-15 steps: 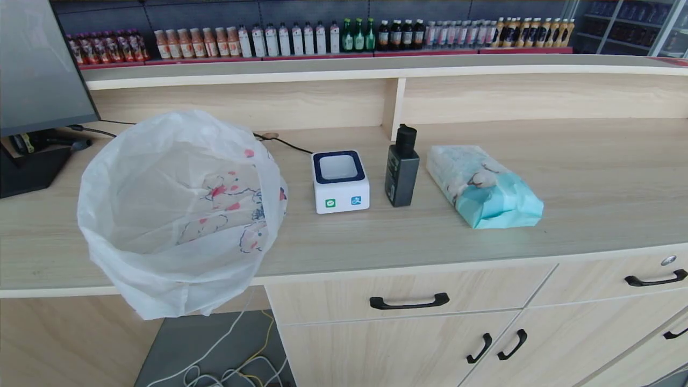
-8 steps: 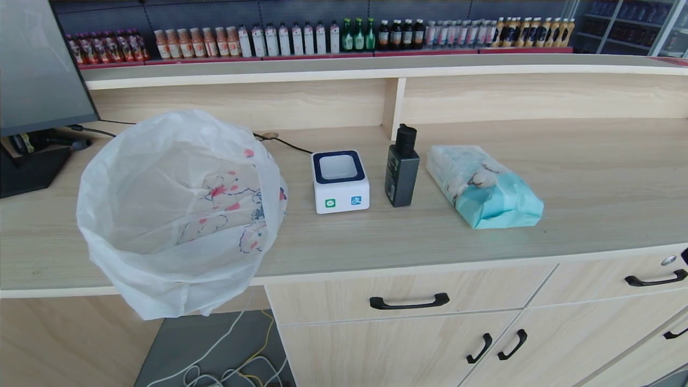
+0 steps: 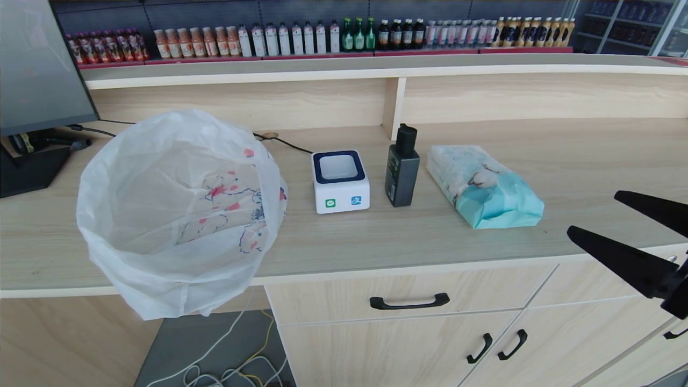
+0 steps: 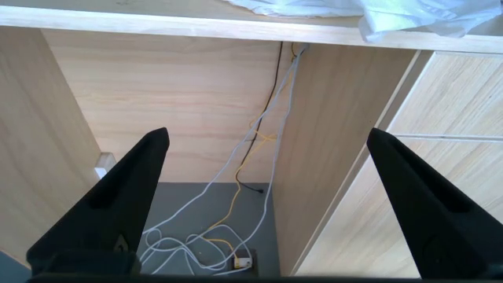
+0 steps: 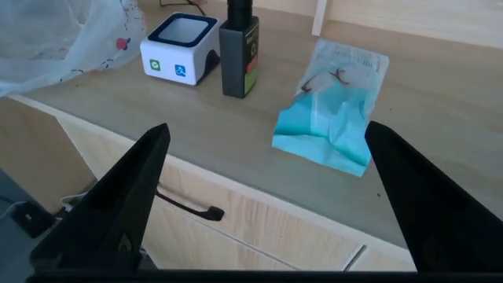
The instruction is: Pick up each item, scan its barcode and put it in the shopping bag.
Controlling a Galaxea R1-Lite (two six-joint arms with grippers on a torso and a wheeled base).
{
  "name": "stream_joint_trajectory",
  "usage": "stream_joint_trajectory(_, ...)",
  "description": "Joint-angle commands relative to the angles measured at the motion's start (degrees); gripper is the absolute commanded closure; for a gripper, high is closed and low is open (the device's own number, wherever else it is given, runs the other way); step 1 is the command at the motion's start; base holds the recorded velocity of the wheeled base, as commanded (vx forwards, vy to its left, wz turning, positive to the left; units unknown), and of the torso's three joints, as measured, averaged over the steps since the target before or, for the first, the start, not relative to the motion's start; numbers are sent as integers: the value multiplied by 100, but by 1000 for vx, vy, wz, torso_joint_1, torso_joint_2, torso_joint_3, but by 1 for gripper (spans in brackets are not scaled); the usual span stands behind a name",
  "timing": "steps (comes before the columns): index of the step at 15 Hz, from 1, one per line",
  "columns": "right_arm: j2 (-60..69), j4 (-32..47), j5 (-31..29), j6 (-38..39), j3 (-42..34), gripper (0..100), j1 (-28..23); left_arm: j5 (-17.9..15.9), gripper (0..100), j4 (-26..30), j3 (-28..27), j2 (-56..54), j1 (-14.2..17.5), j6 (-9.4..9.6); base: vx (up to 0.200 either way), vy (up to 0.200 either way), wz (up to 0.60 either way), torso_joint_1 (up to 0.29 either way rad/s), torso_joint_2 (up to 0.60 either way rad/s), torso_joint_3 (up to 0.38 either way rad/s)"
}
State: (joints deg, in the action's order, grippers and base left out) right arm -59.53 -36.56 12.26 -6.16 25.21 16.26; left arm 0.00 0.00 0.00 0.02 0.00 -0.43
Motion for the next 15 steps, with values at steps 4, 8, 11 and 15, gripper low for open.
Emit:
stream_joint_trajectory(4, -1430, -466, -1033, -8, 951, 0, 800, 0, 0, 0, 0, -2, 0, -1, 0, 0, 0, 0, 0, 0)
stream_joint_trajectory(8, -2089, -528, -1842, 229, 1460, 0, 1555, 0, 0, 0, 0, -2, 0, -1, 0, 0, 0, 0, 0, 0)
stream_joint_trajectory(11, -2450, -528, -2132, 264, 1909, 0, 1555, 0, 0, 0, 0, -2, -9, -1, 0, 0, 0, 0, 0, 0)
stream_joint_trajectory(15, -2995, -932, -2501, 282, 2137, 0, 1555, 0, 0, 0, 0, -2, 0, -1, 0, 0, 0, 0, 0, 0)
